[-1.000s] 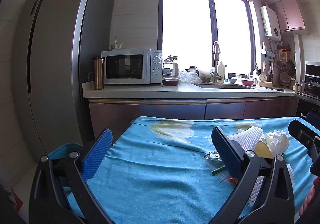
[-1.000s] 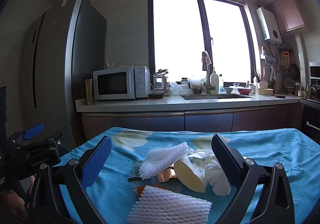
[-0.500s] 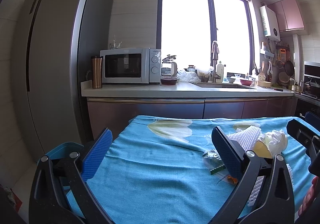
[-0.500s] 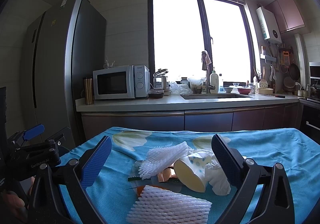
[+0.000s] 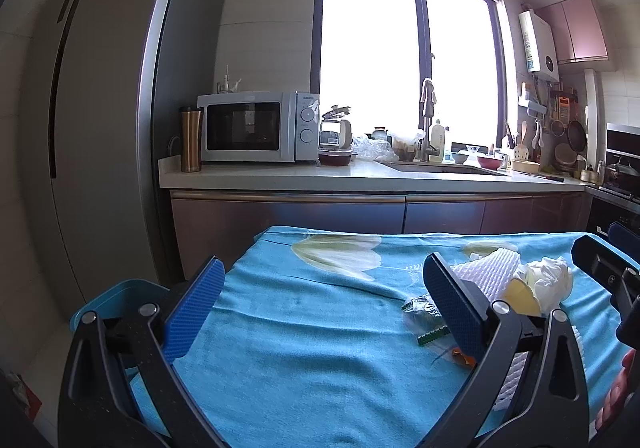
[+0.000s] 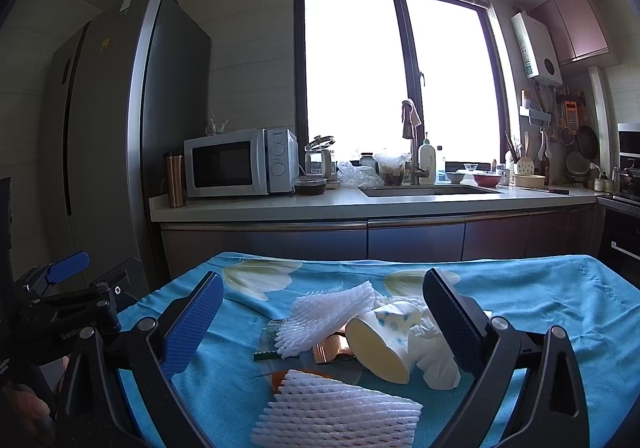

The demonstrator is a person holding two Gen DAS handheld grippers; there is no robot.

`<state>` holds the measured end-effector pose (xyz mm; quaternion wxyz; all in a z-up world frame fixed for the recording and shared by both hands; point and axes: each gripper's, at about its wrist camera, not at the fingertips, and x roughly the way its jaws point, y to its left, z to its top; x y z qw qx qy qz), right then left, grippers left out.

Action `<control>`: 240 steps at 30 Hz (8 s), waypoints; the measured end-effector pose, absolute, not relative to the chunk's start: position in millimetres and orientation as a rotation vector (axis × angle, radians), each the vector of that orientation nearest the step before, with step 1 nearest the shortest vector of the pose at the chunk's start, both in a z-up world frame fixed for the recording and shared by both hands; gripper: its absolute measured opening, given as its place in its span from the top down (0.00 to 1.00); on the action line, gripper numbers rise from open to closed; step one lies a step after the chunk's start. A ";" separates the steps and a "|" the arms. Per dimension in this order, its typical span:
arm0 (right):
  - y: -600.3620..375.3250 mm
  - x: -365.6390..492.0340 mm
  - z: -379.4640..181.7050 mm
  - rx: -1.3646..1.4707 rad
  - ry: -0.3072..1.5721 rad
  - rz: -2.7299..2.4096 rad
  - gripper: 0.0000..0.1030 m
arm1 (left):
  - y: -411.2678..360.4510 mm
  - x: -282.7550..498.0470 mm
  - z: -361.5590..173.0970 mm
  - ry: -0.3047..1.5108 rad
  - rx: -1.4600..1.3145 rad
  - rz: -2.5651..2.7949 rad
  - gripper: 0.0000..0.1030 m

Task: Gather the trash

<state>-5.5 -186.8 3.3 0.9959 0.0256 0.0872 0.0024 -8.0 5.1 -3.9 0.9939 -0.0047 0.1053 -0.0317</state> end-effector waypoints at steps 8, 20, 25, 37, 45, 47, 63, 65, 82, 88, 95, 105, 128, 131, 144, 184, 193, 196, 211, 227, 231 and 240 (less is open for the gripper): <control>-188.3 -3.6 3.3 0.057 0.185 0.006 0.06 | -0.8 -7.9 -7.0 0.230 -0.003 -0.095 0.05; -230.4 0.8 -8.5 0.129 0.303 -0.021 0.06 | -40.4 10.7 -34.9 0.459 0.031 -0.498 0.05; -252.9 3.0 -26.2 0.197 0.383 -0.012 0.06 | -72.7 27.7 -62.1 0.617 0.017 -0.698 0.05; -267.6 9.3 -51.1 0.277 0.466 0.033 0.06 | -125.7 48.6 -108.3 0.842 0.015 -0.841 0.71; -274.7 9.3 -61.1 0.331 0.535 0.134 0.11 | -76.3 38.8 -78.3 0.777 -0.074 -0.861 0.88; -274.3 10.2 -66.0 0.343 0.567 0.161 0.17 | -58.2 37.8 -69.3 0.754 -0.109 -0.855 0.88; -251.1 22.7 -90.4 0.350 0.713 0.256 0.86 | 56.2 31.5 -47.2 0.678 -0.234 -0.651 0.88; -251.5 18.5 -83.8 0.354 0.698 0.279 0.88 | 67.8 33.0 -48.6 0.671 -0.242 -0.622 0.88; -128.4 63.8 -9.4 0.280 0.582 0.735 0.92 | 205.5 22.2 -25.9 0.547 -0.323 -0.293 0.88; -56.5 114.9 -9.0 0.252 0.633 0.843 0.92 | 261.4 22.0 -29.5 0.541 -0.348 -0.125 0.88; 14.1 157.9 -12.8 0.231 0.704 0.904 0.92 | 312.1 39.7 -57.5 0.617 -0.373 0.023 0.88; 91.8 205.9 -40.7 0.169 0.861 0.889 0.92 | 333.6 58.2 -95.5 0.712 -0.394 0.108 0.88; 119.5 217.2 -63.2 0.136 0.951 0.851 0.58 | 315.7 84.2 -121.3 0.747 -0.379 0.122 0.62; 97.6 201.8 -51.5 0.131 0.891 0.858 0.49 | 301.9 77.6 -104.2 0.698 -0.354 0.084 0.52; -44.8 124.6 -13.2 0.161 0.666 0.687 0.38 | 183.5 59.4 -44.1 0.568 -0.217 -0.274 0.37; -321.5 85.7 -55.3 0.303 0.602 0.001 0.47 | -120.9 108.8 -55.6 0.682 0.179 -0.648 0.65; -325.7 80.7 -58.9 0.341 0.621 0.022 0.78 | -114.0 111.0 -56.0 0.693 0.148 -0.637 0.91; -329.5 76.7 -57.3 0.365 0.614 0.034 0.83 | -107.9 109.9 -52.0 0.682 0.131 -0.634 0.94; -326.7 49.8 -21.7 0.399 0.534 0.121 0.85 | -60.6 97.2 -25.2 0.622 0.034 -0.608 0.98; -277.2 55.2 -4.7 0.374 0.511 0.296 0.85 | 9.8 81.6 5.6 0.546 -0.073 -0.528 0.98; -256.8 61.2 -6.3 0.372 0.527 0.353 0.85 | 31.0 76.4 10.1 0.537 -0.101 -0.499 0.98; -216.8 74.1 -9.1 0.366 0.553 0.464 0.85 | 67.1 68.0 17.2 0.512 -0.151 -0.444 0.99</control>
